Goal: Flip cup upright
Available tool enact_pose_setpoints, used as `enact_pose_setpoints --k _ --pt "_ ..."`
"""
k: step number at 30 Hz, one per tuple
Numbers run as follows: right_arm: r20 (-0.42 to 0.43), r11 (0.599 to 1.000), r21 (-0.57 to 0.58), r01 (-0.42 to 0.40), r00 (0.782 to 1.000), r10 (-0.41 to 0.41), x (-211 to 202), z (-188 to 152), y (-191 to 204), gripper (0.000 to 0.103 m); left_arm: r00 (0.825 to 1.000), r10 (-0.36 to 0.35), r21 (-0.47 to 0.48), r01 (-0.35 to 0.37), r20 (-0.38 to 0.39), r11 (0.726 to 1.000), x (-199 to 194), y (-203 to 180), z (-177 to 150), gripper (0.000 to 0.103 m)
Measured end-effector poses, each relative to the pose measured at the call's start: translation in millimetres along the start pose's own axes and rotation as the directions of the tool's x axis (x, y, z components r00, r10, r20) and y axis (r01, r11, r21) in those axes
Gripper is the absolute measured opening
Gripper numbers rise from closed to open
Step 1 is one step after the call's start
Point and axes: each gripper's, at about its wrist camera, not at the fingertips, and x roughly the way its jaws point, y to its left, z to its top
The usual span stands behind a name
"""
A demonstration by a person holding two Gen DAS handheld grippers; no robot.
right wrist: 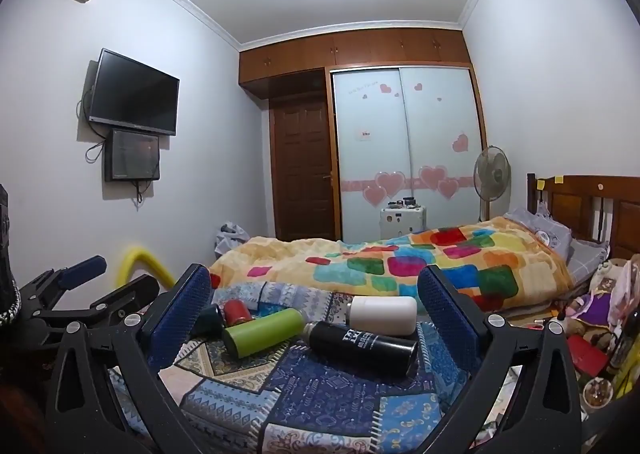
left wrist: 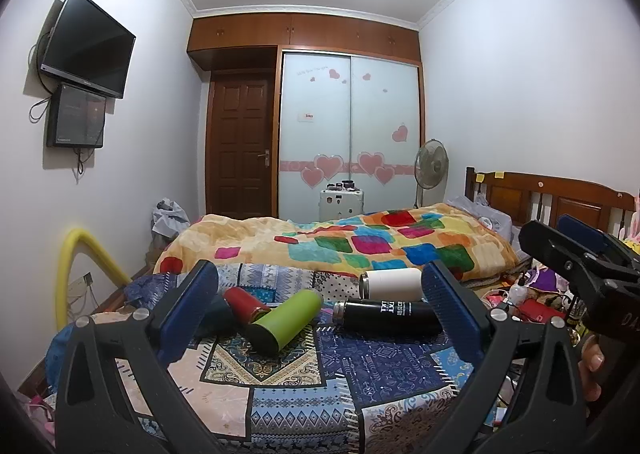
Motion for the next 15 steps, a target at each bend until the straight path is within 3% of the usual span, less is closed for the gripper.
enact_pose_setpoints --k 15 --pt "-0.002 1.0 0.001 -0.02 1.0 0.02 2.5 -0.5 0.6 0.103 1.0 0.011 -0.002 -0.011 0.009 1.0 -0.6 -0.6 -3.6 0.103"
